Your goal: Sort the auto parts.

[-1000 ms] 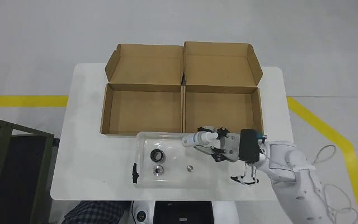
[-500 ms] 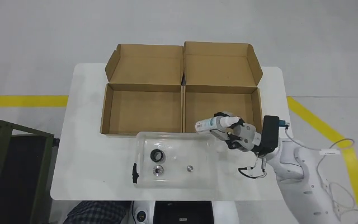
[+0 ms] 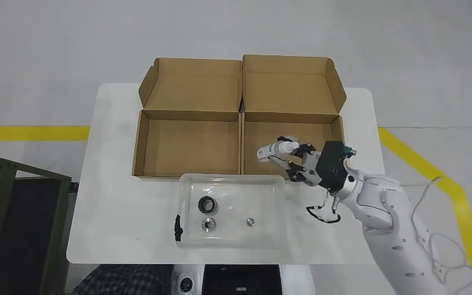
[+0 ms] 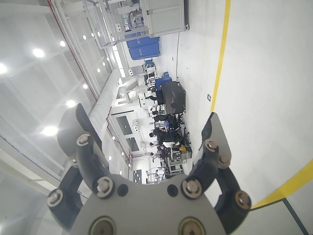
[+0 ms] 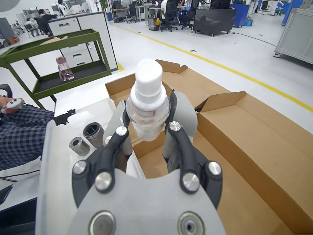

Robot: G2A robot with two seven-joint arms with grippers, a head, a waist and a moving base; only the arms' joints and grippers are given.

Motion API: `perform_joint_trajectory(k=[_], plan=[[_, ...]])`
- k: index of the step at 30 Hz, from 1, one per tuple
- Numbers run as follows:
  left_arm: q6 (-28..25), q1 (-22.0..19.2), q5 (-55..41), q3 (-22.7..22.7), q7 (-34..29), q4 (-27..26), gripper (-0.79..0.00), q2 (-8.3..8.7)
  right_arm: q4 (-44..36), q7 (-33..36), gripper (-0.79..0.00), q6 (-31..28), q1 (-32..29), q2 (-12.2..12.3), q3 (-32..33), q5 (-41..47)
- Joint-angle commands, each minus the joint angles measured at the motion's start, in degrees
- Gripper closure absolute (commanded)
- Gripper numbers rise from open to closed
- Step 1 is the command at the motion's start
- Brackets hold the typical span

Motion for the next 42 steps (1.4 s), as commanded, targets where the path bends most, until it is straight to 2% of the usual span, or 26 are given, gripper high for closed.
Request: perform_joint_trajectory(k=[1, 8, 19, 27, 39, 42], plan=[[0.0, 0.0, 0.0, 0.0, 0.0, 0.0, -0.785, 0.0, 0.7, 1.0, 0.0, 1.5, 1.8, -0.2, -1.4, -2.0], [0.0, 0.0, 0.0, 0.0, 0.0, 0.0, -0.785, 0.0, 4.1, 4.6, 0.0, 6.7, 7.7, -0.8, -5.5, -6.2], [0.0, 0.0, 0.0, 0.0, 0.0, 0.0, -0.785, 0.0, 16.3, 5.9, 0.0, 11.4, 19.3, -2.8, -13.3, -8.7], [0.0, 0.0, 0.0, 0.0, 0.0, 0.0, -0.785, 0.0, 22.8, 6.2, 0.0, 13.1, 22.3, -4.0, -18.2, -10.2], [0.0, 0.0, 0.0, 0.0, 0.0, 0.0, -0.785, 0.0, 29.7, 5.6, 0.0, 13.2, 26.1, -5.4, -21.0, -9.8], [0.0, 0.0, 0.0, 0.0, 0.0, 0.0, -0.785, 0.0, 31.1, 5.4, -0.228, 13.0, 26.7, -5.6, -21.3, -9.6]])
